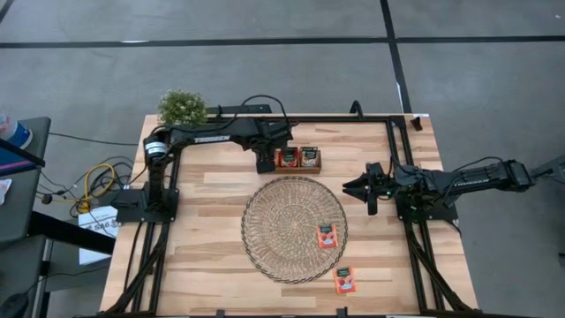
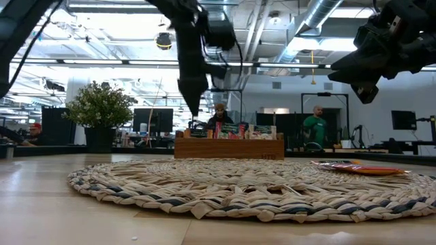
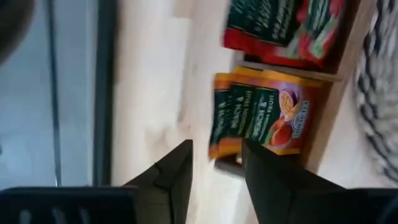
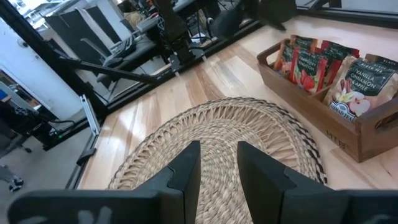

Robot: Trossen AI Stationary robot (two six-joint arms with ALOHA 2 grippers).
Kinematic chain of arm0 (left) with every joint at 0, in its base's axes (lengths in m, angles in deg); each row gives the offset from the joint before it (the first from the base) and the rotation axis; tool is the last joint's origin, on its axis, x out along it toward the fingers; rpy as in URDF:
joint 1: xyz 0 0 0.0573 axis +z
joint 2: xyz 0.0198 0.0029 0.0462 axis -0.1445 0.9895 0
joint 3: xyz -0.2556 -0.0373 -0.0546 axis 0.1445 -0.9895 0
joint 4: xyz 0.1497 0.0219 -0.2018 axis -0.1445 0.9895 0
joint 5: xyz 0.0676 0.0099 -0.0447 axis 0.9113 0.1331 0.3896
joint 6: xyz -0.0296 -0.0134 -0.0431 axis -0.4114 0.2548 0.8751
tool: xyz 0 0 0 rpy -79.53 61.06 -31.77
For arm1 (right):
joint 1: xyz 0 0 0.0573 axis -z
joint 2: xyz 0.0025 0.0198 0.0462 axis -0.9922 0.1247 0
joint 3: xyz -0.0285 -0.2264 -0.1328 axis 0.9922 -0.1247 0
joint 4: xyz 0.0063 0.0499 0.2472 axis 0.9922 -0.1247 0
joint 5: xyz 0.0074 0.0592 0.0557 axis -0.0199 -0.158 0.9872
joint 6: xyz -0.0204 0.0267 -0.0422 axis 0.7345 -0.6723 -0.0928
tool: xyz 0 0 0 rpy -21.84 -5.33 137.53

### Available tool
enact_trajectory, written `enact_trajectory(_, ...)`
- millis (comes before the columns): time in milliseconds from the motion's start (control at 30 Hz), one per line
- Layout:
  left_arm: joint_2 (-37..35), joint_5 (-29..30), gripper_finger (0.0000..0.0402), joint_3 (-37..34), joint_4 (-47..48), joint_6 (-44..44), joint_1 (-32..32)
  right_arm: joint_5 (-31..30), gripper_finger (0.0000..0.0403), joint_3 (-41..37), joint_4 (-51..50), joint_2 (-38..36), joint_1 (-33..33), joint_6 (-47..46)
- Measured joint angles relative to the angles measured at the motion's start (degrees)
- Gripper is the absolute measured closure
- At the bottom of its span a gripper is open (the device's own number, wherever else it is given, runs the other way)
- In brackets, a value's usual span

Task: Pick & Place Tea
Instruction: Put the orange tea bag into the left section of the wooden organizer

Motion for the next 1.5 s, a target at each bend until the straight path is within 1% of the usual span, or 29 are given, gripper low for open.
enact_trajectory(67,-2.7,0.7,0.0267,0.0,1.2,5.0,-1.3,0.7,0.0305,0.0,0.0,0.0,-0.4,0.0)
enact_trajectory(100,-4.3,-0.2,0.0266,0.0,2.1,8.2,-2.0,1.5,0.0305,0.0,0.0,0.0,-0.7,0.1)
enact_trajectory(133,-5.9,-2.1,0.0266,0.0,3.0,11.3,-2.8,2.4,0.0305,0.0,0.0,0.0,-1.2,0.3)
enact_trajectory(267,-12.6,-12.7,0.0266,0.1,4.9,21.7,-5.9,4.6,0.0305,0.6,-1.0,0.9,-3.4,2.7)
enact_trajectory(300,-14.2,-14.4,0.0266,-0.1,4.9,23.2,-6.8,4.8,0.0305,1.4,-2.1,1.3,-4.2,3.7)
enact_trajectory(333,-15.5,-14.8,0.0266,-0.4,5.0,24.5,-8.0,4.9,0.0305,2.5,-3.6,1.8,-5.0,4.8)
enact_trajectory(400,-18.4,-13.3,0.0266,-2.1,4.8,27.5,-10.6,4.9,0.0305,5.3,-7.9,3.4,-6.5,7.5)
enact_trajectory(467,-21.2,-9.1,0.0266,-5.4,2.9,31.2,-13.6,4.9,0.0305,8.6,-12.8,5.7,-7.8,9.8)
enact_trajectory(533,-23.7,-4.4,0.0266,-10.1,0.7,34.8,-16.6,4.8,0.0305,11.9,-18.1,8.6,-8.8,11.6)
enact_trajectory(600,-26.7,-1.4,0.0266,-15.6,-1.6,37.9,-19.6,4.8,0.0305,15.1,-22.4,12.0,-9.6,12.8)
enact_trajectory(767,-32.4,-0.8,0.0266,-28.6,-8.9,43.7,-23.8,5.0,0.0305,21.8,-26.3,22.2,-11.5,14.5)
enact_trajectory(867,-35.6,-0.8,0.0266,-34.4,-12.3,44.3,-24.8,5.7,0.0305,25.5,-26.4,29.5,-12.2,15.3)
enact_trajectory(1000,-40.3,-1.9,0.0266,-40.8,-15.5,42.2,-24.7,6.0,0.0305,31.6,-27.6,41.1,-12.3,15.1)
enact_trajectory(1133,-46.3,-2.9,0.0266,-47.0,-19.2,39.7,-24.7,6.0,0.0305,39.0,-31.6,52.5,-12.2,15.1)
enact_trajectory(1233,-51.1,-4.7,0.0266,-51.1,-21.6,38.4,-24.6,6.0,0.0305,44.6,-37.4,60.5,-12.2,15.1)
enact_trajectory(1367,-57.3,-5.4,0.0266,-55.4,-22.2,37.9,-24.3,6.1,0.0305,50.6,-46.0,68.6,-11.8,15.0)
enact_trajectory(1433,-59.8,-5.6,0.0266,-57.2,-22.1,37.9,-24.2,6.1,0.0305,52.8,-50.5,71.7,-11.8,15.0)
enact_trajectory(1500,-62.4,-6.0,0.0266,-58.3,-23.3,37.9,-24.1,6.0,0.0305,54.1,-51.9,73.3,-11.9,15.0)
